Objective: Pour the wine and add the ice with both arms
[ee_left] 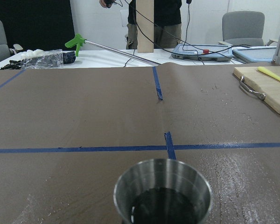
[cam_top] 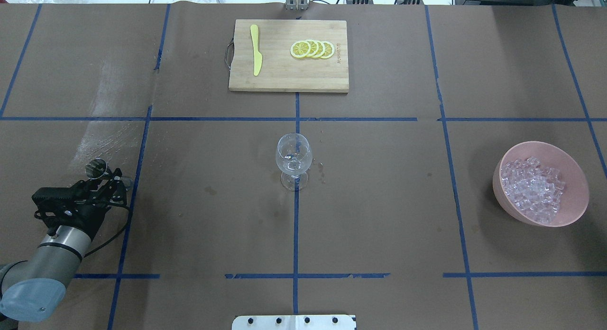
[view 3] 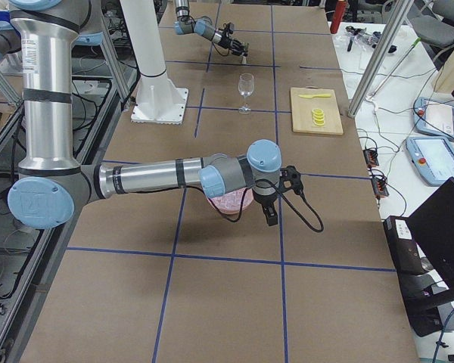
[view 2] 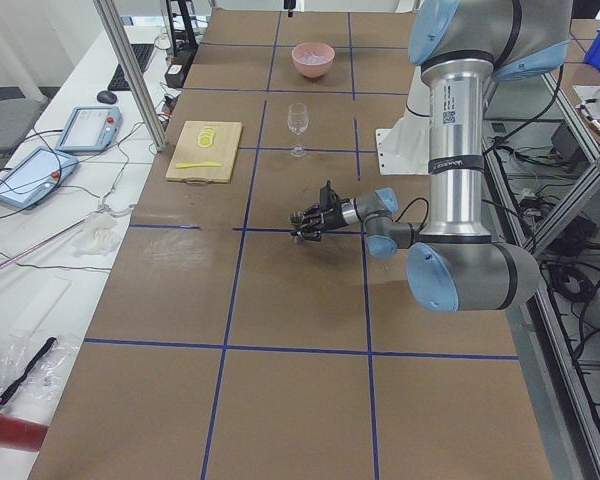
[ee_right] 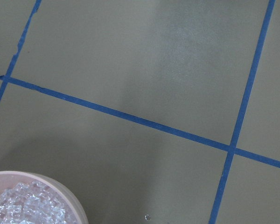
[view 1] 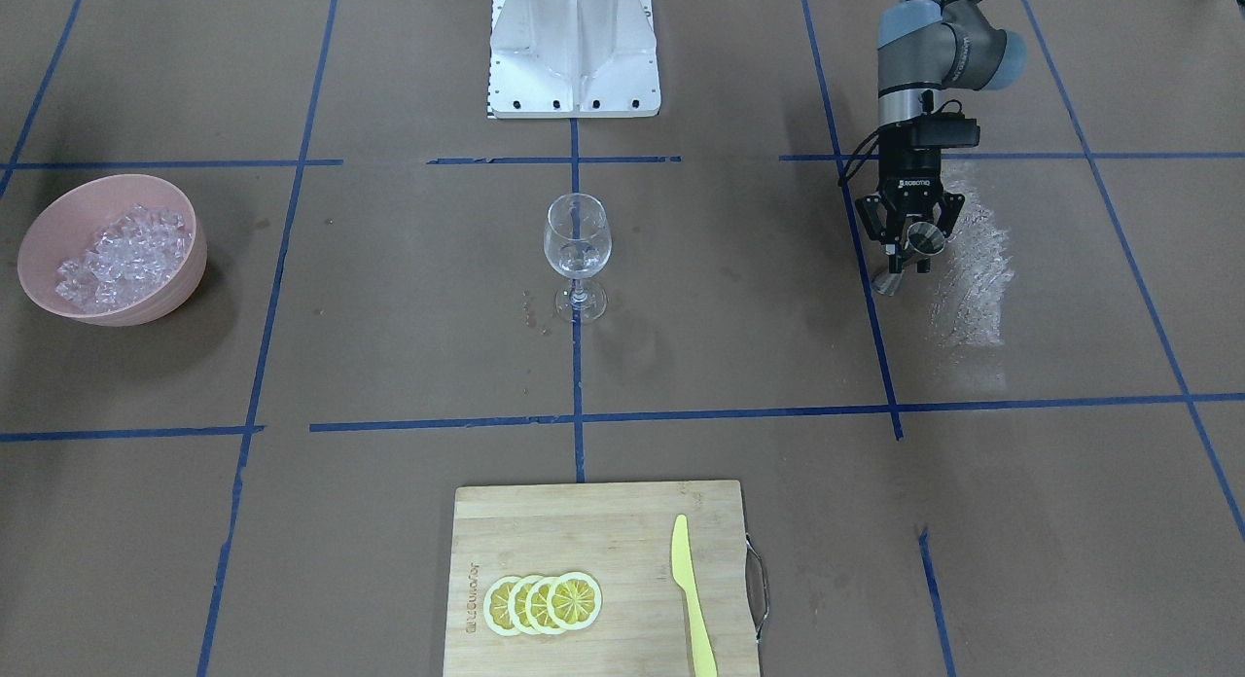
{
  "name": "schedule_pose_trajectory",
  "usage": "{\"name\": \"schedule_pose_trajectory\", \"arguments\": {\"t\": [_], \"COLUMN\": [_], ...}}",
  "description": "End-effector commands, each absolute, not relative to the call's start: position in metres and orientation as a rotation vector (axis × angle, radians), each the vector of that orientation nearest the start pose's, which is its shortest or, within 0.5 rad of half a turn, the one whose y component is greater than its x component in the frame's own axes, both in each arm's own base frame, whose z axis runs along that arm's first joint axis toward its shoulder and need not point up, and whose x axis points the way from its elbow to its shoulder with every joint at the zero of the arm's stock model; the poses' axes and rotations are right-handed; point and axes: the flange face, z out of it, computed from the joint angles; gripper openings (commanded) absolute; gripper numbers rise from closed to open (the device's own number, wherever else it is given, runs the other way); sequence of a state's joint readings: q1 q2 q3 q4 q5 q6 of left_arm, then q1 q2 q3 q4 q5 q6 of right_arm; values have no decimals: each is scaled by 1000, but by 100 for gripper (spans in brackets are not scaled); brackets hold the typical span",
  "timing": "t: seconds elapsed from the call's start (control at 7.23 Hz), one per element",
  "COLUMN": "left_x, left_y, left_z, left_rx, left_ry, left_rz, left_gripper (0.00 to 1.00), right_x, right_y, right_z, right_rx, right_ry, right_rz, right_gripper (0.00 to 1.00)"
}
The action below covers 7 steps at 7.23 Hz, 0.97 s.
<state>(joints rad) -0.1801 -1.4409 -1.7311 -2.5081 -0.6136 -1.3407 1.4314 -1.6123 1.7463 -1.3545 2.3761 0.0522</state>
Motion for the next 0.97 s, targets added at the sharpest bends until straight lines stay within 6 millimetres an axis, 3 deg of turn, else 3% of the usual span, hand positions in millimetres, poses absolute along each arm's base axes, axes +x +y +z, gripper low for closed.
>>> {"name": "schedule_pose_trajectory", "arguments": {"t": [0.0,0.42,0.55,0.69,0.83], "left_x": [399,402,403,403,402], "left_y": [-291,-289,-289,-289,-288], "left_z": [527,525,524,524,520], "left_rx": [1040,1038,1037,1037,1038], "left_ry": [683,691,692,692,701], "left_rz": [-414,-413,-411,-411,-415], "left_gripper": [43,39,27,4,0], "right_x": [-6,-6,-6,-7,-6], "right_y": [-492,-492,-492,-492,-492], "right_z": [566,566,566,566,566], "right_rx": [254,254,254,253,254], "right_ry": [-826,-826,-826,-826,-826], "right_rz": [-221,-221,-221,-223,-221], "right_gripper": [100,100,100,100,100]}}
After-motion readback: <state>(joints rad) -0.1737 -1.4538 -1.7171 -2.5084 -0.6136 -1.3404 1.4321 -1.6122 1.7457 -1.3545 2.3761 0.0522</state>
